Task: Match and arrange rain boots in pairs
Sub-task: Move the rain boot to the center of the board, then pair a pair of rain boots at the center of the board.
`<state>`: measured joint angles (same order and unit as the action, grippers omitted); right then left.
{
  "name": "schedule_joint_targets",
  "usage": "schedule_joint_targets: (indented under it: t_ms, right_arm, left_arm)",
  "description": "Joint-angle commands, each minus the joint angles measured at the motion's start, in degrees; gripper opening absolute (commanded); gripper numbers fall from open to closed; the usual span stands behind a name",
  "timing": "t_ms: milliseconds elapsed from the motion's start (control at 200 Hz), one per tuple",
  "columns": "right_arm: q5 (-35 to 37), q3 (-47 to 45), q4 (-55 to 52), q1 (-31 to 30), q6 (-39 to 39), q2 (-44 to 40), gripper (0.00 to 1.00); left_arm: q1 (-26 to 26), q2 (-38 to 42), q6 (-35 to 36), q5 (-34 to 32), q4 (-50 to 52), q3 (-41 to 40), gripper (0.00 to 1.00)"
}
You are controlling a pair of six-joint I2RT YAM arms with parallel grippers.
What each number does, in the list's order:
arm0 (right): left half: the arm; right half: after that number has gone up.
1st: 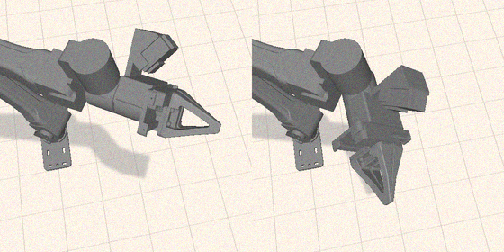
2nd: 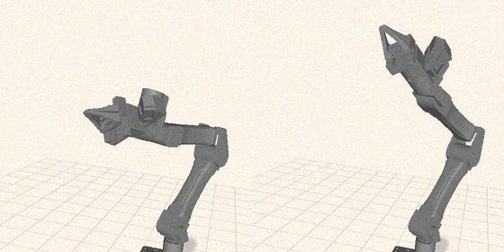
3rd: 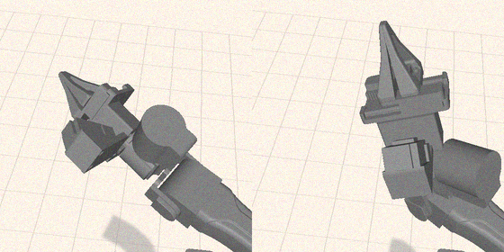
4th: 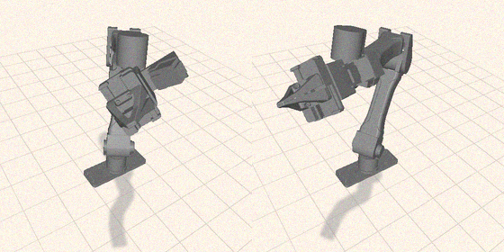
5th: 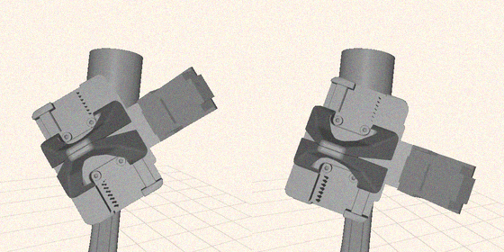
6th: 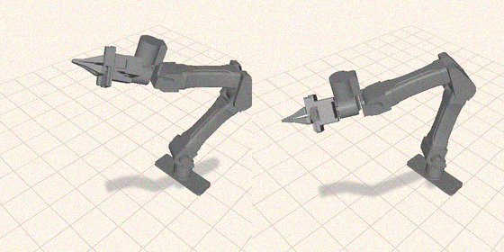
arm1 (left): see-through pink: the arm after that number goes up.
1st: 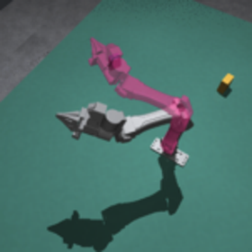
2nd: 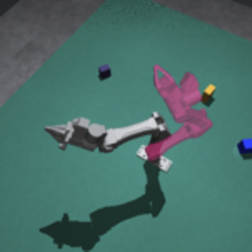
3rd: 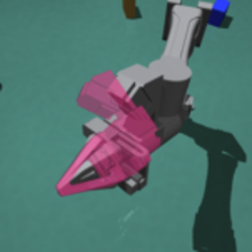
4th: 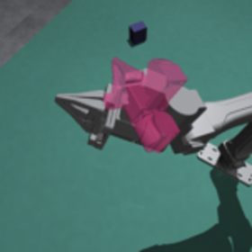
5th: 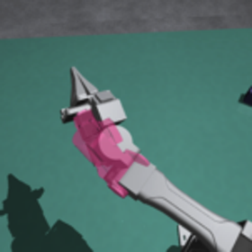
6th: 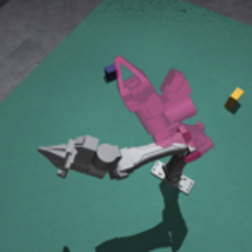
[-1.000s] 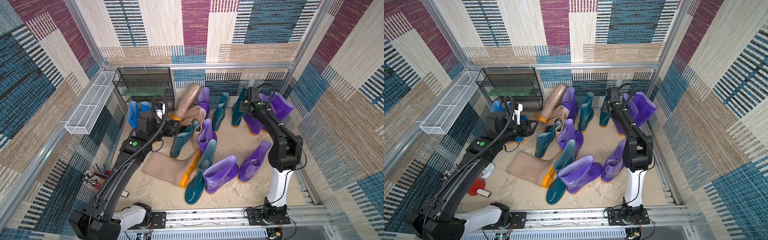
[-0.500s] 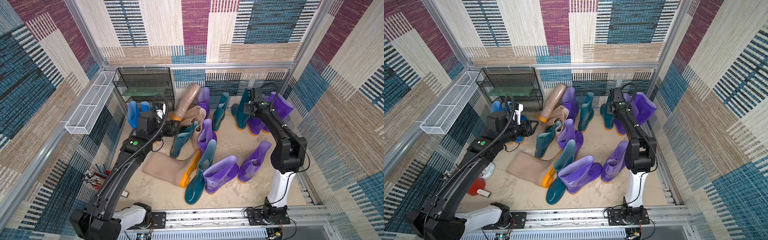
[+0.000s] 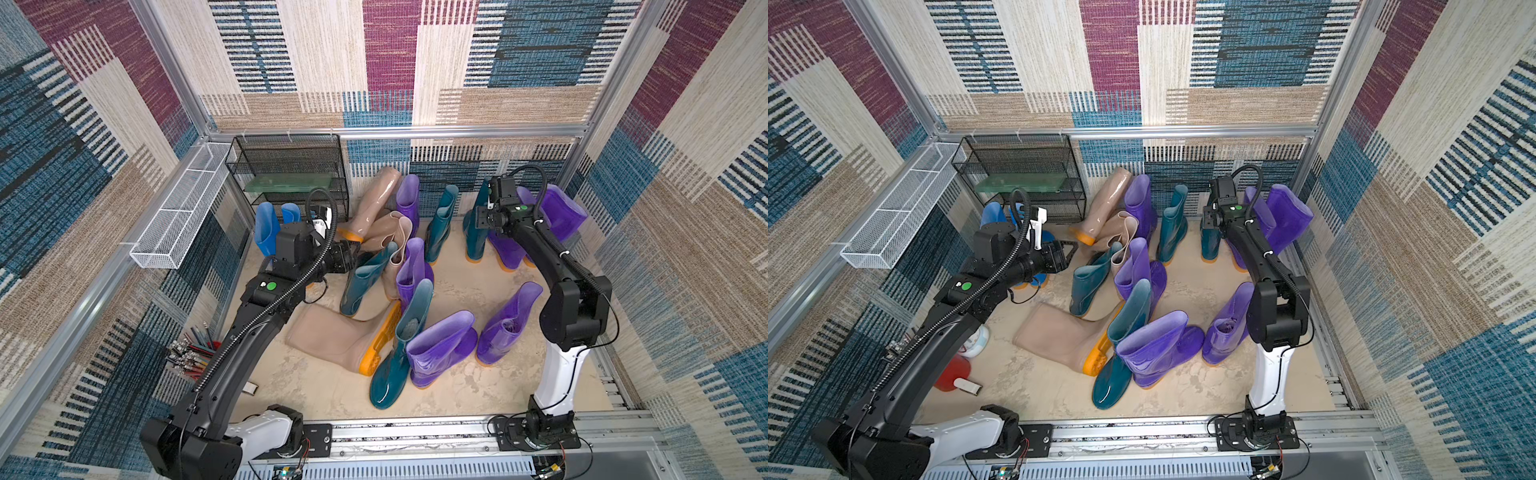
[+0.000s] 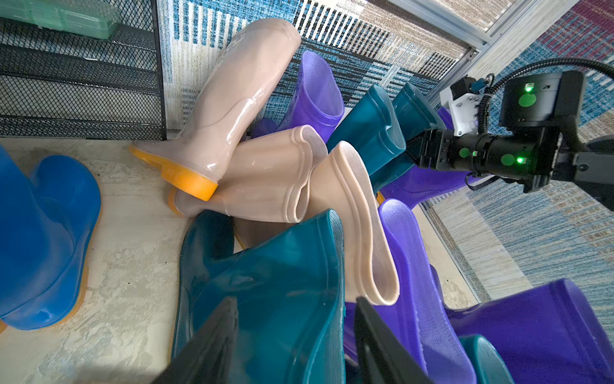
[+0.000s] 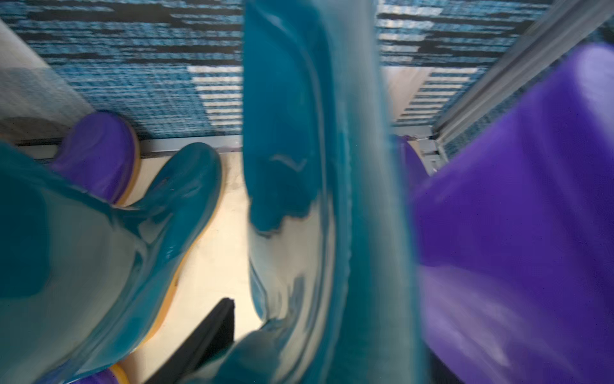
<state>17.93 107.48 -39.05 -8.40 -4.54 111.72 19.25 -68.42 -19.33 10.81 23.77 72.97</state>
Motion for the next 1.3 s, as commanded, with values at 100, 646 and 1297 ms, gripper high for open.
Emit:
schedule_joint_targets:
  t_ms: [100,646,1297]
  right_arm:
    - [8.53,-1.75,2.42,-2.14,-1.83,-6.24,0.83]
    - [-1.18,-1.68,10.08,-12.95,-7.8,-5.84,0.98]
    - [-6.33,8.15,4.64,-5.53,-8.3,3.91,0.0]
  left_arm:
    - [-0.06,0.22,0.63,-0.11,-0.64,0.34,0.61]
    - [-0.06,1.53,0.72,-0.62,-0.66,0.33,0.69]
    - [-0.02,0.97,1.23,-1.4,-0.7,0.08,0.68]
